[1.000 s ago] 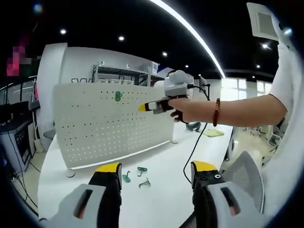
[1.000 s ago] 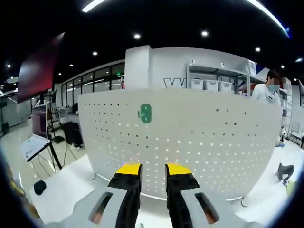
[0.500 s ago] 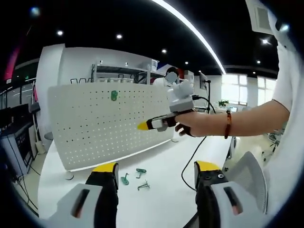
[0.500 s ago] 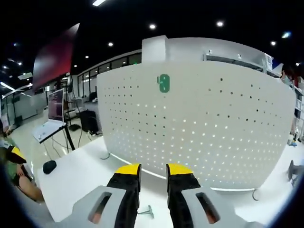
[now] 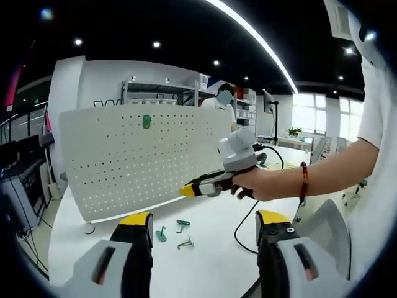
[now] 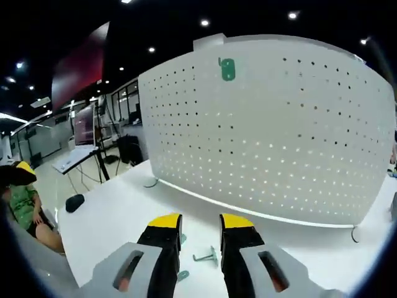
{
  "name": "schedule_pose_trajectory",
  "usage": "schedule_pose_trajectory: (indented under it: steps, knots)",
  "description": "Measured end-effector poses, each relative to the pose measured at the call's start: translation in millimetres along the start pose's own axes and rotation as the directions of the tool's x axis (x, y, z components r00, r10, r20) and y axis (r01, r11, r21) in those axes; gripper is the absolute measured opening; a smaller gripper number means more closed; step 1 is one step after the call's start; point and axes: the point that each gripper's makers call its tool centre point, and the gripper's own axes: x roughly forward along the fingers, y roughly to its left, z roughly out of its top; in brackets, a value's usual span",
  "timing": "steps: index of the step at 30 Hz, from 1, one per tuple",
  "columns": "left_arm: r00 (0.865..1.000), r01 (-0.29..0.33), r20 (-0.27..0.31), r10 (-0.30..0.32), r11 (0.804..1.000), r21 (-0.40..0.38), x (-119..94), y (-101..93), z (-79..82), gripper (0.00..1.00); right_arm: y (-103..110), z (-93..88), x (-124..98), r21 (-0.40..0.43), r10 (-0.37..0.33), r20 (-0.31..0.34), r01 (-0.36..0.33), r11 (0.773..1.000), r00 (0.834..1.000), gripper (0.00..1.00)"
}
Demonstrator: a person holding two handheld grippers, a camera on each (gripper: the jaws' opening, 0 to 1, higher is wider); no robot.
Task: Insert the hook assembly into the mounting plate slot until the hook locks in place.
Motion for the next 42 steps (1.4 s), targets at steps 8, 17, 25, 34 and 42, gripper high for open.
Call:
schedule_pose_trajectory:
  steps: [8, 17, 25, 34, 42]
  knots:
    - [1.0, -0.012, -0.018, 0.012, 1.0, 0.013, 7, -0.8, -5.9, 0.76, 12, -32.9, 4, 0.036, 0.035, -0.055, -0.033, 0.999, 0.998, 0.25]
    - [1.0, -0.021, -0.021, 0.021, 1.0, -0.001, 7, 2.4, -8.3, 0.76, 24, -66.4, 9, 0.048, 0.055, -0.129, -0.049, 0.998, 0.99, 0.25]
    - [0.999, -0.023, -0.039, 0.023, 1.0, -0.007, 5, 3.2, -12.0, 0.76, 30, -95.4, 10, 0.075, 0.057, -0.181, -0.044, 0.996, 0.982, 0.25]
    - [0.997, -0.037, -0.062, 0.036, 0.999, -0.02, -1, 4.1, -19.6, 0.76, 43, -120.1, 12, 0.083, 0.091, -0.241, -0.073, 0.994, 0.966, 0.25]
    - [0.996, -0.065, -0.07, 0.063, 0.997, -0.031, -10, 6.0, -22.6, 0.75, 51, -130.5, 17, 0.072, 0.109, -0.263, -0.093, 0.993, 0.959, 0.24]
